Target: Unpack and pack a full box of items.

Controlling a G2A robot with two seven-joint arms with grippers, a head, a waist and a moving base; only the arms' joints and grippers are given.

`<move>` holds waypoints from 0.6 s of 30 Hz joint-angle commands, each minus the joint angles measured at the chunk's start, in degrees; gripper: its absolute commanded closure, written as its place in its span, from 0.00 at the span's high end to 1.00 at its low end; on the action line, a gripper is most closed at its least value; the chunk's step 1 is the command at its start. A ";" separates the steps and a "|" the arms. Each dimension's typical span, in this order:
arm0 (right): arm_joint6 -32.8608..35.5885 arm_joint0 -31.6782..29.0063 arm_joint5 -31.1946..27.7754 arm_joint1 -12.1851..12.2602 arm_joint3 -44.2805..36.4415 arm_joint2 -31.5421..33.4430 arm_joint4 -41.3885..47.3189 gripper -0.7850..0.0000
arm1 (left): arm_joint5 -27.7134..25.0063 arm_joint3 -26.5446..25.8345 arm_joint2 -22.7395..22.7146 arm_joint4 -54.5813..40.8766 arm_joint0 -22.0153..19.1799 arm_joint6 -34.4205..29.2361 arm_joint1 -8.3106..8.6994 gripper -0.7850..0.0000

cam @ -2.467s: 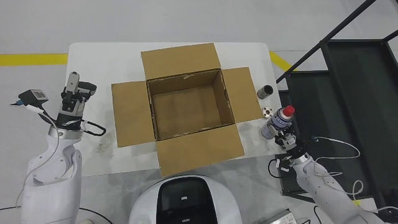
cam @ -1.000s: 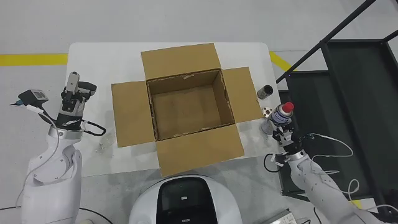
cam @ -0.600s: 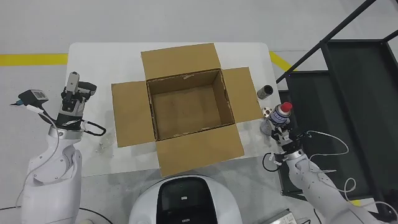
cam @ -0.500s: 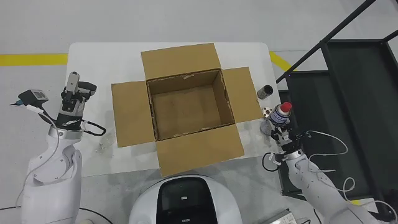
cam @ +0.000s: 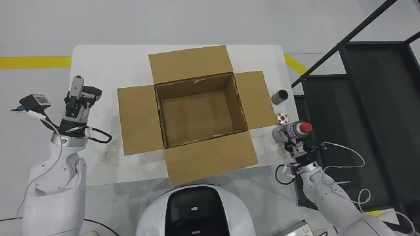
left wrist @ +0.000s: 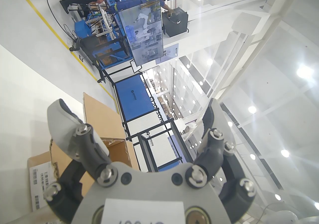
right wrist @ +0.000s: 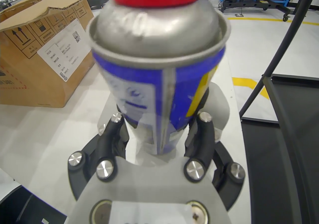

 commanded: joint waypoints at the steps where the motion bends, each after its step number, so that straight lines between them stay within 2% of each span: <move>1: -1.02 -0.30 -0.13 0.01 0.13 0.03 -0.49 1.00 | 0.00 0.00 0.00 0.00 0.00 0.00 0.00 1.00; 9: -6.85 -2.75 -0.53 0.79 -0.57 1.15 -2.31 1.00 | 0.00 0.00 0.00 0.00 0.00 0.00 0.00 1.00; 18: -9.48 -8.82 2.10 3.34 -7.33 4.43 -4.22 1.00 | 0.00 0.00 0.00 0.00 0.00 0.00 0.00 1.00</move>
